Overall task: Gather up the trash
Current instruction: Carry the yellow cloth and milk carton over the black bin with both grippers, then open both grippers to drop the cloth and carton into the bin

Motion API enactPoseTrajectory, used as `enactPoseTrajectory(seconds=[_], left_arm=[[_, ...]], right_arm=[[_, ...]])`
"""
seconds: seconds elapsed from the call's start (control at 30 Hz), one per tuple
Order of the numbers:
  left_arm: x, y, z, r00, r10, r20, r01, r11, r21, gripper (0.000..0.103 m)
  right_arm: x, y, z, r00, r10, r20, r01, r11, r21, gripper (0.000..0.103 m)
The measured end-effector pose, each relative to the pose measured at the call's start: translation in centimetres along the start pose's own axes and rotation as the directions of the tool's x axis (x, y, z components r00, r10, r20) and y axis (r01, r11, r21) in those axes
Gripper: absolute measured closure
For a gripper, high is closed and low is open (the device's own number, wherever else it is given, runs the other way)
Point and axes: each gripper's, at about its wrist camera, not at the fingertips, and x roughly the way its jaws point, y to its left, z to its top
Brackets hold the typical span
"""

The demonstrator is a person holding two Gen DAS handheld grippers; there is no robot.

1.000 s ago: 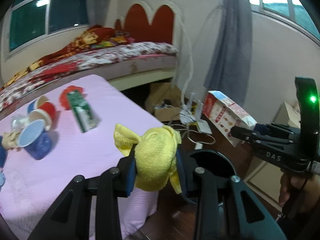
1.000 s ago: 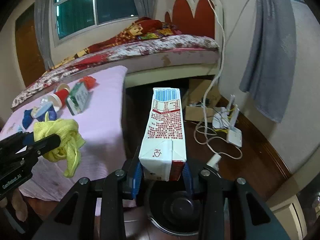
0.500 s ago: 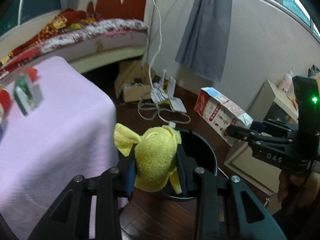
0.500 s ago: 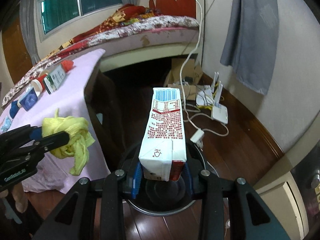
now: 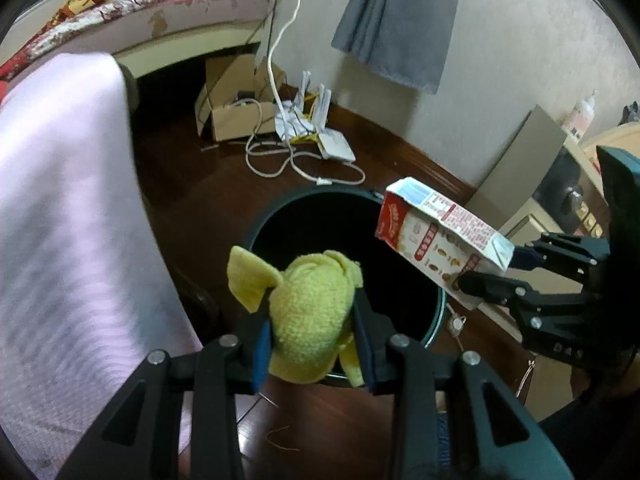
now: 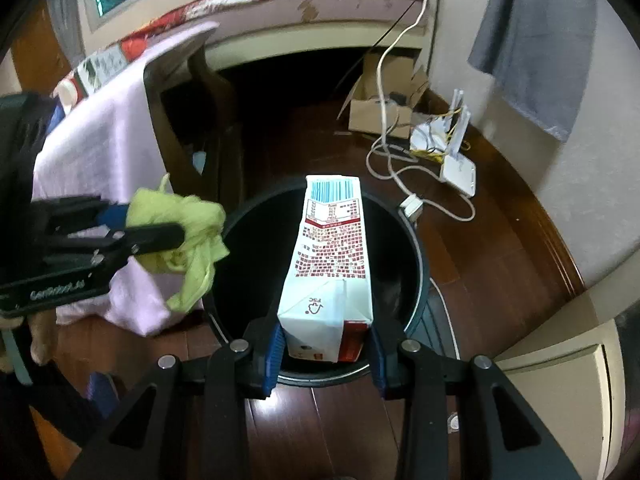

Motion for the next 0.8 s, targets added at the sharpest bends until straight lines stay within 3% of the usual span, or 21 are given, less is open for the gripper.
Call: enactPoseTrajectory(seconds=[0.3,0.4,0.47,0.5,0.53,0.57,0.6,0.8], left_arm=[[4.6,-0.3,-0.1,0.994,-0.045,-0.099,0.047,0.999,0.017,0.064],[5.5,-0.3,-0.1,0.992,-0.059,-0.115,0.060,0.998,0.008,0.056],[5.8,-0.1,0.1,0.990,-0.073,-0.123,0.072,0.997,-0.010,0.037],[5.8,0.1,0.2,0.991,-0.069,-0.116,0.067,0.998,-0.020,0.021],[5.8,0.2,0.3,0.992,-0.063,-0.107,0.060,0.998,-0.030,0.012],[5.7,0.4,0.4,0.994,-0.057,-0.090,0.053,0.998,-0.045,0.010],[5.6,0.6,0.5,0.996,-0.043,-0.084,0.039,0.998,-0.054,0.008],[5.3,1.7,0.0,0.995,0.060,-0.079,-0.067,0.994,-0.092,0.007]], right_arm=[[4.0,0.0,0.0,0.997,0.009,-0.078,-0.018,0.994,-0.108,0.065],[5.2,-0.1,0.0,0.994,0.010,-0.105,-0.025,0.990,-0.140,0.064],[5.8,-0.3,0.0,0.993,0.006,-0.119,-0.024,0.989,-0.149,0.064],[5.9,-0.4,0.0,0.993,0.009,-0.114,-0.026,0.988,-0.154,0.062],[6.2,-0.5,0.1,0.993,-0.020,-0.113,0.002,0.988,-0.157,0.055],[6.4,-0.6,0.2,0.993,-0.044,-0.113,0.026,0.988,-0.154,0.033],[6.3,-0.9,0.3,0.993,-0.055,-0.099,0.041,0.989,-0.144,0.020],[6.3,-2.3,0.4,0.991,-0.088,-0.103,0.079,0.993,-0.086,0.020]])
